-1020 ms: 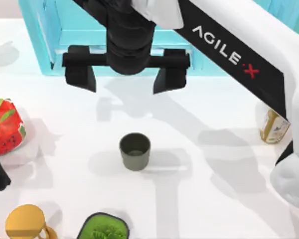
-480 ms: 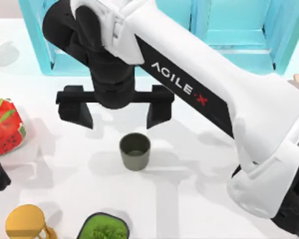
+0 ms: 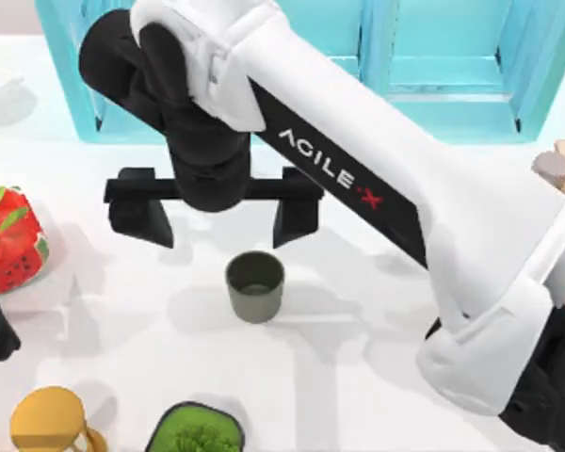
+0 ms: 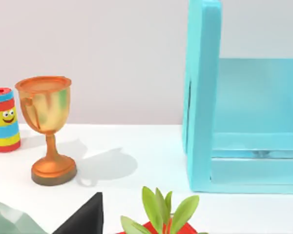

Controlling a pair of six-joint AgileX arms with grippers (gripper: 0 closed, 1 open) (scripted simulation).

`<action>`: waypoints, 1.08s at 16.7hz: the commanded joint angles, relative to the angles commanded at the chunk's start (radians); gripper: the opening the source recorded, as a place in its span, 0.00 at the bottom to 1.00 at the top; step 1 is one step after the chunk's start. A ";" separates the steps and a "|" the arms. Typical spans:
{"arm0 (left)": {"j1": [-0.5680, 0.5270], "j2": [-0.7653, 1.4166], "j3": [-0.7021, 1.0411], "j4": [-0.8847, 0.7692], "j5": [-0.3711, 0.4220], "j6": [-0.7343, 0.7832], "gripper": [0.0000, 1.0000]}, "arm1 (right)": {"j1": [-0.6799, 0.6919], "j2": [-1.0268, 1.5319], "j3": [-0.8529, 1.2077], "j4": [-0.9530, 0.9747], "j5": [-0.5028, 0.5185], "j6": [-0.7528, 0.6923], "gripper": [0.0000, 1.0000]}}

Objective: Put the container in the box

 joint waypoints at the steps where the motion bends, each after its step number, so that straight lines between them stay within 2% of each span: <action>1: 0.000 0.000 0.000 0.000 0.000 0.000 1.00 | 0.000 0.035 0.044 -0.010 0.000 0.000 1.00; 9: 0.000 0.000 0.000 0.000 0.000 0.000 1.00 | -0.008 0.395 0.527 -0.122 0.005 -0.009 1.00; 16: 0.000 0.000 0.000 0.000 0.000 0.000 1.00 | -0.011 0.445 0.584 -0.133 0.006 -0.011 1.00; 18: 0.000 0.000 0.000 0.000 0.000 0.000 1.00 | -0.011 0.445 0.584 -0.133 0.006 -0.011 0.85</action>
